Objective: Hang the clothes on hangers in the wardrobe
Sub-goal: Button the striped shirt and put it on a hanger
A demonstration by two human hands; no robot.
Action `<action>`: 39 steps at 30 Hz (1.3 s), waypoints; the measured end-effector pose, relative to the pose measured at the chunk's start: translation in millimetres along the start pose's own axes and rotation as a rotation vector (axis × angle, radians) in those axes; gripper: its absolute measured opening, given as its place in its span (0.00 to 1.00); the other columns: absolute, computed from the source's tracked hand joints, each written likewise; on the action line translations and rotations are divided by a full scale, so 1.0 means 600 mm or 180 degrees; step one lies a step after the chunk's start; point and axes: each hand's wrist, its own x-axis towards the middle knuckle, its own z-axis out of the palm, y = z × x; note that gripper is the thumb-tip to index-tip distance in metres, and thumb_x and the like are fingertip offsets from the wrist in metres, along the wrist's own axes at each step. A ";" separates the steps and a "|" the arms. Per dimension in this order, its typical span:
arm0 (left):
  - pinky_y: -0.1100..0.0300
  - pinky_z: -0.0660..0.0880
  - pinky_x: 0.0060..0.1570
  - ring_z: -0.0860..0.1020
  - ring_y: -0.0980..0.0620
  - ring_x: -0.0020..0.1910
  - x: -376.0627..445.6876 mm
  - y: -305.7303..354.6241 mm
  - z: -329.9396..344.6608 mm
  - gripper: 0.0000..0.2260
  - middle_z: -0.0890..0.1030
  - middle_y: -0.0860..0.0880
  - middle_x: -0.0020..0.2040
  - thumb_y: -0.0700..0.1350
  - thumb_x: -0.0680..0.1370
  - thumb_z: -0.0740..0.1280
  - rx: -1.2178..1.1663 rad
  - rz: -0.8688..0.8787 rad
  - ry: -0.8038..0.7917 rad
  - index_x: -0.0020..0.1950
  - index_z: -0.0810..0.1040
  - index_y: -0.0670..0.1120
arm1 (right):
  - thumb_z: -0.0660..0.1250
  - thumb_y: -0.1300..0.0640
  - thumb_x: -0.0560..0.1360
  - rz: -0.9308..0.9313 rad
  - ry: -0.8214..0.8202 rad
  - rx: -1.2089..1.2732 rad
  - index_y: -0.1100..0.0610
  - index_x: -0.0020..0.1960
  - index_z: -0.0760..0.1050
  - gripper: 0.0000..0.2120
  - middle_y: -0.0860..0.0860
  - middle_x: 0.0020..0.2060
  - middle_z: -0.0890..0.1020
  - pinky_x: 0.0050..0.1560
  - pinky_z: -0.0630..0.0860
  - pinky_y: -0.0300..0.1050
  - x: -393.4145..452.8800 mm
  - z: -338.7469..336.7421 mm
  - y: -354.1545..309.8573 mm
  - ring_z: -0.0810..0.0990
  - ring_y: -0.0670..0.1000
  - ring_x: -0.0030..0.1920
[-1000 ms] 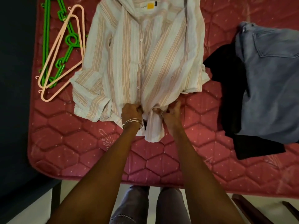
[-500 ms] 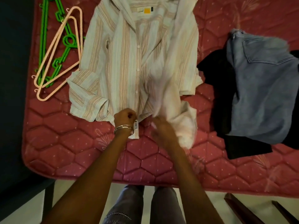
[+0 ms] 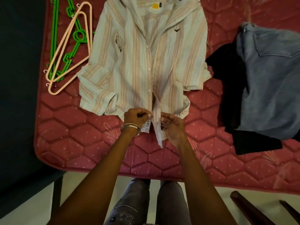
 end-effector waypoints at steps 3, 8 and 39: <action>0.73 0.75 0.39 0.78 0.61 0.34 -0.015 -0.005 -0.003 0.06 0.83 0.49 0.40 0.34 0.71 0.72 0.0119 0.0035 -0.0078 0.47 0.84 0.39 | 0.61 0.73 0.76 -0.0057 -0.0116 0.0262 0.62 0.51 0.78 0.11 0.54 0.42 0.85 0.45 0.81 0.48 -0.011 0.003 -0.003 0.84 0.52 0.44; 0.64 0.78 0.38 0.78 0.62 0.31 -0.040 -0.020 -0.007 0.05 0.84 0.42 0.41 0.33 0.71 0.72 -0.0099 -0.0131 -0.0156 0.46 0.83 0.39 | 0.61 0.79 0.72 -0.0283 -0.0275 0.0328 0.63 0.57 0.76 0.19 0.55 0.47 0.83 0.49 0.80 0.45 -0.015 0.006 -0.001 0.82 0.53 0.49; 0.47 0.81 0.41 0.83 0.44 0.35 -0.046 0.015 0.036 0.06 0.84 0.41 0.38 0.34 0.68 0.75 -0.0022 -0.0464 0.0466 0.44 0.84 0.39 | 0.61 0.77 0.71 -0.1404 0.0312 -0.1916 0.66 0.51 0.82 0.15 0.52 0.41 0.83 0.47 0.79 0.48 -0.027 0.023 0.015 0.81 0.48 0.42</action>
